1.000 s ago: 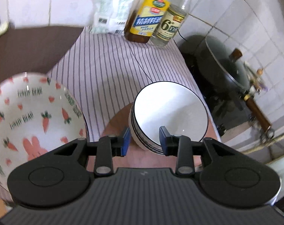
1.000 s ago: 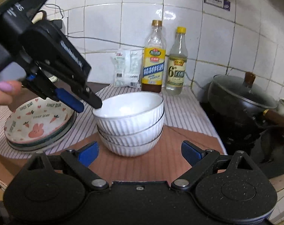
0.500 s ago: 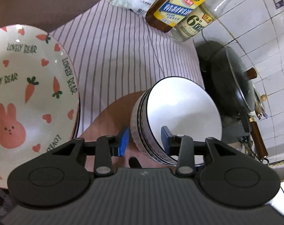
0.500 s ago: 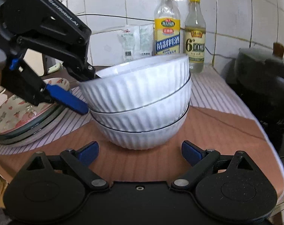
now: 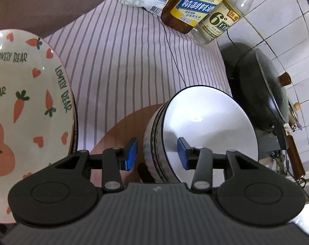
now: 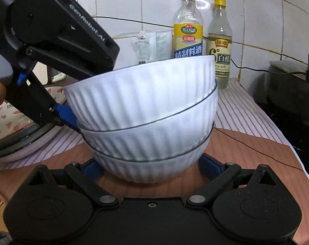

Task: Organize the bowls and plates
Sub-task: 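Grip the rim of the three-bowl stack with the left gripper and lift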

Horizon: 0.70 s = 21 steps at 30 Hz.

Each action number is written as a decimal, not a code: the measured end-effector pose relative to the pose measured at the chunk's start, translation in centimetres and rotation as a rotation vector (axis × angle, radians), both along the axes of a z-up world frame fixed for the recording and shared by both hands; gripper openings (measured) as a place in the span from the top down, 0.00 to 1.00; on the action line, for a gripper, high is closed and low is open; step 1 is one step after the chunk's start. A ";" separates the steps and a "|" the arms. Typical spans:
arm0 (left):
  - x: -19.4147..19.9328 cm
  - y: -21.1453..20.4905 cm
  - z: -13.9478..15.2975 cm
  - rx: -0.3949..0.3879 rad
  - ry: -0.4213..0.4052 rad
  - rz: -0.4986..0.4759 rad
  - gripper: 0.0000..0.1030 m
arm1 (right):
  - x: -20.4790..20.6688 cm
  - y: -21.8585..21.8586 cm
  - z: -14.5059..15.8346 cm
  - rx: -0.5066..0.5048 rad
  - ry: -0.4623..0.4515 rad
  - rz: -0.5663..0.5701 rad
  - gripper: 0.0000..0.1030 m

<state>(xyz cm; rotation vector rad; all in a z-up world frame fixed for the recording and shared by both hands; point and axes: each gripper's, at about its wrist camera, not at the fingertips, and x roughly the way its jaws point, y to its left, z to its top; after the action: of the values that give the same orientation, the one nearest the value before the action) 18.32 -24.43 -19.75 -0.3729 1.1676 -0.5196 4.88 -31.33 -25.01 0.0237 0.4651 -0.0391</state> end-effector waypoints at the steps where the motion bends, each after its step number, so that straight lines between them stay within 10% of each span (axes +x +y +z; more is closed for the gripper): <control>1: 0.1 0.0 -0.1 -0.006 0.006 0.003 0.60 | 0.1 0.0 0.0 -0.003 0.001 0.006 0.04; 21: -0.1 -0.8 0.4 0.026 -0.061 -0.068 0.63 | 0.5 0.0 -0.1 0.052 -0.054 -0.007 0.03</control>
<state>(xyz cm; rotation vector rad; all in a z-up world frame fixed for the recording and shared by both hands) 18.18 -25.22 -19.38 -0.2934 1.1296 -0.5706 5.38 -31.36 -25.12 0.0770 0.4120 -0.0328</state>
